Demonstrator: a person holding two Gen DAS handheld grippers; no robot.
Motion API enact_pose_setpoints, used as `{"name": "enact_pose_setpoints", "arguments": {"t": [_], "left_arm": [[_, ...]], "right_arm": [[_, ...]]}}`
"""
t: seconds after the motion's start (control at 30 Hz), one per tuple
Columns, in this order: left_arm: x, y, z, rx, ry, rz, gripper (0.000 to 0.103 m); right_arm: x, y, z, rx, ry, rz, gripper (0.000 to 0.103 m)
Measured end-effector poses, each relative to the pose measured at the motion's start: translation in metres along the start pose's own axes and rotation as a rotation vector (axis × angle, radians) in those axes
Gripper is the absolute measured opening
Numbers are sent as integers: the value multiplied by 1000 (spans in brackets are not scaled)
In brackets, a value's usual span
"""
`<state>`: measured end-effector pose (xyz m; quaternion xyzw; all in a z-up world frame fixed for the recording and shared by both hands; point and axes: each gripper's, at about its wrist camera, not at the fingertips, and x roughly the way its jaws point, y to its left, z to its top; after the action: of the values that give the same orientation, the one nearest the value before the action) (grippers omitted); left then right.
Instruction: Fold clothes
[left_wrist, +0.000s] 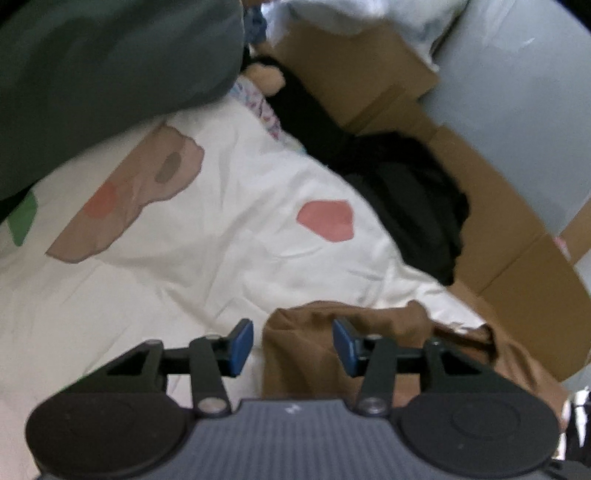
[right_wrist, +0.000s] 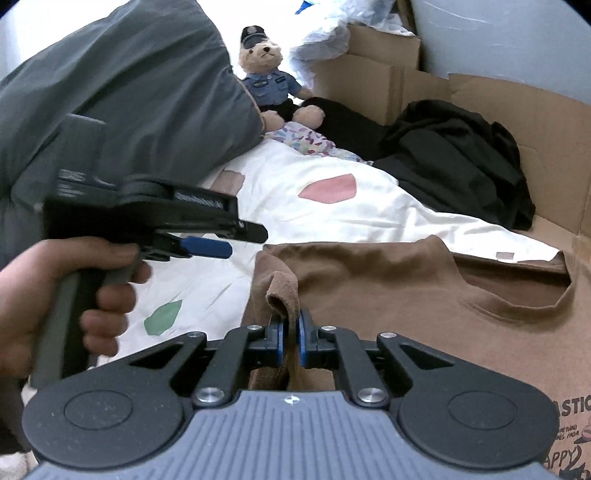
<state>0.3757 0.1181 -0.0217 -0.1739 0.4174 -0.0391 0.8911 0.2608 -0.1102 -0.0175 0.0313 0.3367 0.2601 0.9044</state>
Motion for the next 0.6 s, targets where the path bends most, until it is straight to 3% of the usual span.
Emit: {"name": "enact_pose_setpoints", "arguments": {"t": [0.07, 0.1, 0.13, 0.17, 0.3, 0.53, 0.6], "left_arm": [[8, 1, 1, 10, 20, 10, 51], [12, 1, 2, 16, 32, 15, 44], [16, 2, 2, 19, 39, 17, 33], [21, 4, 2, 14, 49, 21, 13], [29, 7, 6, -14, 41, 39, 10], [38, -7, 14, 42, 48, 64, 11], [38, -5, 15, 31, 49, 64, 22]], "right_arm": [[1, -8, 1, 10, 2, 2, 8], [2, -14, 2, 18, 4, 0, 8], [3, -18, 2, 25, 6, -1, 8], [4, -23, 2, 32, 7, -5, 8], [10, -42, 1, 62, 19, -26, 3], [21, -67, -5, 110, 40, -72, 2], [25, -72, -5, 126, 52, -74, 2]]}}
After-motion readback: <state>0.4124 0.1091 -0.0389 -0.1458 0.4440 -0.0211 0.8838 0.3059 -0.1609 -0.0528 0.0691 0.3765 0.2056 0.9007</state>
